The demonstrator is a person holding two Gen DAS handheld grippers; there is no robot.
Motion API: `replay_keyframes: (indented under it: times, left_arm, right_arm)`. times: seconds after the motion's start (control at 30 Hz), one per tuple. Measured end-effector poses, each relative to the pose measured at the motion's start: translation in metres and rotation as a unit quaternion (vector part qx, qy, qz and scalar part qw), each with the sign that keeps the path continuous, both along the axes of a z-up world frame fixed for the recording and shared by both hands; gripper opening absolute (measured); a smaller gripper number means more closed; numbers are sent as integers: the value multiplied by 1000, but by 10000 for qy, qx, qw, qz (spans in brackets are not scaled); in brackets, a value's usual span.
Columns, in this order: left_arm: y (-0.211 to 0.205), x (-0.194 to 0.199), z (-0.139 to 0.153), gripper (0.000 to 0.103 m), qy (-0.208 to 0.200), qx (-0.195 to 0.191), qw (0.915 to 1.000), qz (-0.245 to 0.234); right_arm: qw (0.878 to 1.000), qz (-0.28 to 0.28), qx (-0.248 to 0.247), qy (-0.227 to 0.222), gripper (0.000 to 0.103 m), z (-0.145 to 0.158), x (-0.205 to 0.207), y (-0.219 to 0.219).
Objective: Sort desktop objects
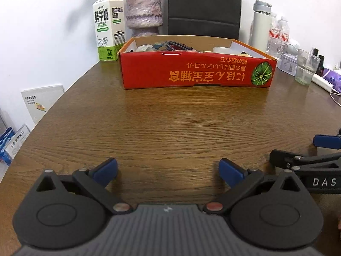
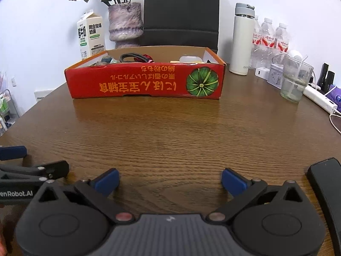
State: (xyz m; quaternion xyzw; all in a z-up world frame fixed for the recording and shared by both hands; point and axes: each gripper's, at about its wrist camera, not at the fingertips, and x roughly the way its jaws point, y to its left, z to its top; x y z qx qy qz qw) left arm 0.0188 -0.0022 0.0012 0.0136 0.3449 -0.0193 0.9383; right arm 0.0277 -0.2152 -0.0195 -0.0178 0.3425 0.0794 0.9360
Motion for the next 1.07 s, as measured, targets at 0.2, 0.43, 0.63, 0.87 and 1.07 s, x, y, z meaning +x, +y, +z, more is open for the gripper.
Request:
replay_keyframes:
  times: [0.2, 0.43, 0.63, 0.87, 1.07]
  left_arm:
    - [0, 0, 0, 103, 5, -33, 9999, 113]
    - [0, 0, 0, 103, 1, -40, 9999, 110]
    - [0, 1, 0, 103, 3, -59, 9999, 133]
    - [0, 1, 0, 103, 3, -58, 9999, 134]
    - [0, 1, 0, 103, 2, -60, 9999, 133]
  right_arm:
    - [10000, -45, -9, 4, 103, 0, 1, 0]
    - [10000, -47, -12, 4, 103, 0, 2, -1]
    - [10000, -62, -11, 3, 103, 0, 2, -1]
    - [10000, -56, -8, 5, 103, 0, 3, -1]
    - [10000, -61, -6, 5, 103, 0, 3, -1]
